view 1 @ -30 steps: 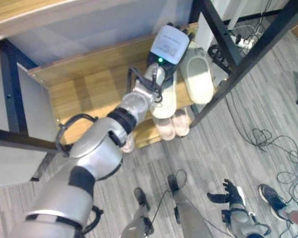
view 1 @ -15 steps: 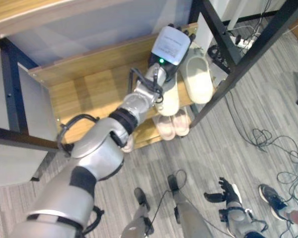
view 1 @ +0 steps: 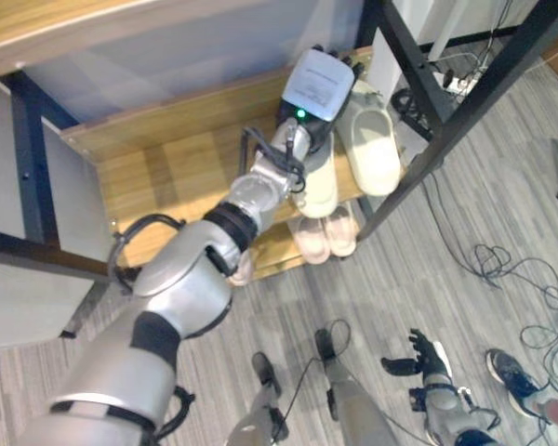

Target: Arrange the slippers neatly on the shoe rack.

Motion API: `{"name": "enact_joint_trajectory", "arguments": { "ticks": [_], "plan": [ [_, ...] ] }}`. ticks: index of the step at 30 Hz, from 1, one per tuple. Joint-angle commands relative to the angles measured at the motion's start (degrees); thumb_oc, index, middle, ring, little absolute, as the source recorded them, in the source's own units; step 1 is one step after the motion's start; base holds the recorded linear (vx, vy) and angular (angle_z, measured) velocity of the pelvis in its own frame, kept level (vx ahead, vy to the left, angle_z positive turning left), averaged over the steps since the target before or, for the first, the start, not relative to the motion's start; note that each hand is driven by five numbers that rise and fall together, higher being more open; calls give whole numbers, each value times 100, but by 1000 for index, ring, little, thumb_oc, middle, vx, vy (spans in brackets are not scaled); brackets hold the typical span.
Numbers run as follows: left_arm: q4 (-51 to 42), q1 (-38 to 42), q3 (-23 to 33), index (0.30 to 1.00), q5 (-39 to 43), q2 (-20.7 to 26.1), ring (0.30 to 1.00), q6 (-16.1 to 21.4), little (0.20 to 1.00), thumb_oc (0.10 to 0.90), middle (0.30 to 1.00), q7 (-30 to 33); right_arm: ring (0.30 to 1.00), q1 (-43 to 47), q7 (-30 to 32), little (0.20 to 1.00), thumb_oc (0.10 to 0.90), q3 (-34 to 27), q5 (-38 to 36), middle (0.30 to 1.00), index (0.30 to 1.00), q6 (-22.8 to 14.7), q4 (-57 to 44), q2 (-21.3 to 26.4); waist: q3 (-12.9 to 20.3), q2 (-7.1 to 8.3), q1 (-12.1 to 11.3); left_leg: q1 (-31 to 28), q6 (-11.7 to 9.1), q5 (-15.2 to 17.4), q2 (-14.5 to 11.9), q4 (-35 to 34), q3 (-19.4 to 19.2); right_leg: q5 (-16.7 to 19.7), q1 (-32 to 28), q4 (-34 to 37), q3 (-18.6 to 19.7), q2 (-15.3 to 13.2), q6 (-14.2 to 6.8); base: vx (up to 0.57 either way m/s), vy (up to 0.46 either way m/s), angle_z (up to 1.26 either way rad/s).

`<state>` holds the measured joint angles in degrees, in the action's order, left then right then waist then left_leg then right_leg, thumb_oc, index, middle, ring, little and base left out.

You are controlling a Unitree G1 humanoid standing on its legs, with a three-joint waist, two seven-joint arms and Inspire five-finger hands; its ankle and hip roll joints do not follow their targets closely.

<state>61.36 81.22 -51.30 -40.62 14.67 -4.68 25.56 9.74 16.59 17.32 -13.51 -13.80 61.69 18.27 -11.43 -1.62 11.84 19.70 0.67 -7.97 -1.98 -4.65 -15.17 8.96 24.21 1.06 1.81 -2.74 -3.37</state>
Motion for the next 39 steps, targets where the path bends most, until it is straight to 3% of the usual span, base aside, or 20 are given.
{"name": "enact_joint_trajectory", "arguments": {
  "ticks": [1,8,14,25,32,39],
  "plan": [
    [367,1177,809,900,337,-310,900,54,900,800,900,345,900,-78,129,900,800,-54,149,900,900,-35,278,424,32,-143,-273,-350,-415,561,-193,-35,537,-438,-220,83,-565,-267,-497,0,0,0],
    [166,1063,1004,900,635,-413,900,186,900,800,900,266,900,-71,116,900,800,-97,113,900,900,31,347,394,15,-196,-318,-362,-411,538,-176,-35,538,-440,-220,50,-565,-290,-491,-21,-4,3],
    [-189,639,1469,900,1757,-581,900,541,900,800,900,117,900,76,116,900,800,-173,30,900,900,193,430,313,55,-291,-408,-398,-406,509,-130,-35,566,-445,-253,14,-560,-325,-470,-11,-1,1],
    [-40,492,1469,900,2390,-710,900,715,900,800,900,-76,900,228,73,900,800,-151,-49,900,900,290,576,266,114,-430,-476,-326,-415,429,-104,-35,597,-422,-192,-10,-554,-356,-468,-6,1,2],
    [-405,339,1531,900,2644,-442,900,821,900,800,900,-189,900,107,15,900,800,-200,-97,900,900,289,642,180,228,-459,-552,-308,-420,412,-140,-35,615,-429,-222,25,-617,-339,-473,14,-14,1],
    [-1950,-1126,1961,900,3264,110,900,1111,900,800,900,-466,900,-66,-96,900,800,-375,-122,900,900,434,590,-78,402,-422,-704,-763,-439,503,-144,-35,652,-620,-739,-29,-735,-293,-449,67,-16,4]
  ]
}}
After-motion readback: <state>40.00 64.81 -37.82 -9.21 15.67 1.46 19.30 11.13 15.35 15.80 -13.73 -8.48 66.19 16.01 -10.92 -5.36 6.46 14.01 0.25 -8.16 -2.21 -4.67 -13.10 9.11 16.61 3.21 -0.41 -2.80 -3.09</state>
